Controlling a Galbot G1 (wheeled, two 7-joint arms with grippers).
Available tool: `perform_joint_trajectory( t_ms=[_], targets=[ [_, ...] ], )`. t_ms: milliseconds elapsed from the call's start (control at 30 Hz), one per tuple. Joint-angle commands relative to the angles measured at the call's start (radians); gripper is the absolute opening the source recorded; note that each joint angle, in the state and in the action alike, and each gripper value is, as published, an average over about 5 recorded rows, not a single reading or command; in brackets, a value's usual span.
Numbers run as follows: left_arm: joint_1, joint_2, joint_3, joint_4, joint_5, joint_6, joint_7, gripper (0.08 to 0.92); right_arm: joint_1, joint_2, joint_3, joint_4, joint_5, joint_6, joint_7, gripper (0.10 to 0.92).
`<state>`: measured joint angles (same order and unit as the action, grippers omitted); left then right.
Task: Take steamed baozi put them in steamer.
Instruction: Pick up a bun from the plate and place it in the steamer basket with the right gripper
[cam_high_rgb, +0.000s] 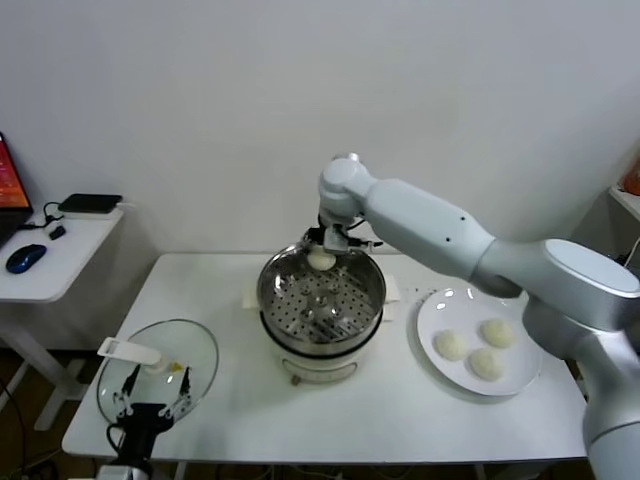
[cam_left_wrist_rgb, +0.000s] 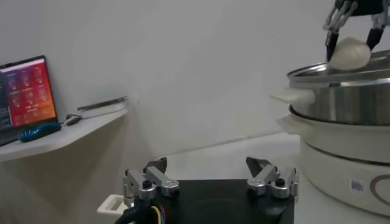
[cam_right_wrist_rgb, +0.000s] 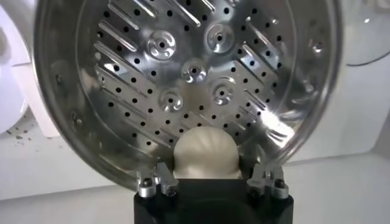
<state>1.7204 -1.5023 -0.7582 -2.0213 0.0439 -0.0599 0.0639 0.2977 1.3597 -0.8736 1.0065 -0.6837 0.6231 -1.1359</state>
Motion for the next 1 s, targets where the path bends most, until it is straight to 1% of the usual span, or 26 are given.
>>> perform_joint_trajectory(
  t_ms=[33,500,567,733,867,1000],
  targets=[
    [0.002,0.002,-0.001,0.003,-0.001,-0.004,0.001,0.823,-0.049,0.033,0.020,-0.050,-0.069,0.016,0.002,0.687],
    [0.004,-0.001,-0.002,0.005,-0.001,-0.005,-0.002,0.823,-0.067,0.048,0.036,-0.068,-0.082,0.026,0.006,0.691],
    [0.004,-0.001,-0.001,0.005,-0.001,-0.005,-0.002,0.823,-0.068,0.048,0.038,-0.069,-0.081,0.028,0.008,0.711],
    [0.004,-0.002,0.000,0.004,-0.001,-0.005,-0.002,0.823,-0.066,0.049,0.046,-0.071,-0.084,0.032,0.009,0.807],
    [0.006,-0.002,0.000,0.001,-0.001,-0.005,-0.001,0.823,-0.053,0.044,0.053,-0.068,-0.068,0.040,0.001,0.822],
    [0.005,-0.003,0.000,0.002,-0.001,-0.005,-0.003,0.823,-0.006,0.014,0.031,-0.038,0.029,0.037,-0.027,0.823]
  ],
)
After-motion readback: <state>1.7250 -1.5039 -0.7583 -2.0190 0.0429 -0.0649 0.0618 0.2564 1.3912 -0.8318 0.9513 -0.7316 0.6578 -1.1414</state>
